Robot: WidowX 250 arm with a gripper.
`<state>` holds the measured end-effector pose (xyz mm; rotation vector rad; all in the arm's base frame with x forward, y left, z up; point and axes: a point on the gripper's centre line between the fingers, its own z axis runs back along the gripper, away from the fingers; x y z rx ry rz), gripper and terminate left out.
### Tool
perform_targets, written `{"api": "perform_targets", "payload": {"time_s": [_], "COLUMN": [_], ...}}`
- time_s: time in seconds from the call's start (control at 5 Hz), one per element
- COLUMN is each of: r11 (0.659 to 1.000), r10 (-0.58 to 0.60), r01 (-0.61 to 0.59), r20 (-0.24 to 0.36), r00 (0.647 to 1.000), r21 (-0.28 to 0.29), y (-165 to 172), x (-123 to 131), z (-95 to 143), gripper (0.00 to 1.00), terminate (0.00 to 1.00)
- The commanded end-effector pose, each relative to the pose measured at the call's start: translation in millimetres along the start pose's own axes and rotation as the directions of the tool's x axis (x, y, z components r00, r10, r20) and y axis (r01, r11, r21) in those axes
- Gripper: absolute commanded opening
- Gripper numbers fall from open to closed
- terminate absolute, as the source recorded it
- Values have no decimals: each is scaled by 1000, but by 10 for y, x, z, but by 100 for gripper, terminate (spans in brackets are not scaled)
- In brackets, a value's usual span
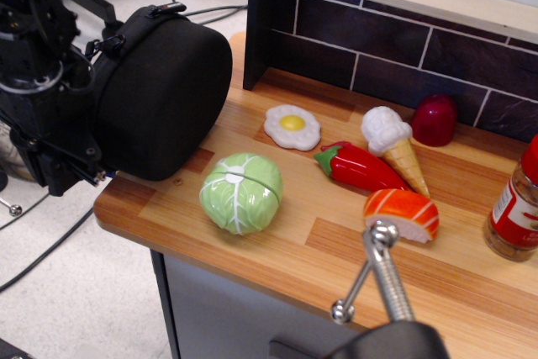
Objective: Zip zipper bag
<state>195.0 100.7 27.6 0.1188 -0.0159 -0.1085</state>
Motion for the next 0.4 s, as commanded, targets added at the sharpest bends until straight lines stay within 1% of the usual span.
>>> {"api": "perform_targets", "payload": {"time_s": [0.0,0.2], "r11": [997,975], "r10": [-2,1], "r01": [2,-1], "r20": [-2,3], "r00": [1000,1000], "r21": [-75,-222], "y": [-1,12], "x": [106,109], "z": [-29,55], "gripper": [0,0], "terminate": [0,100]}}
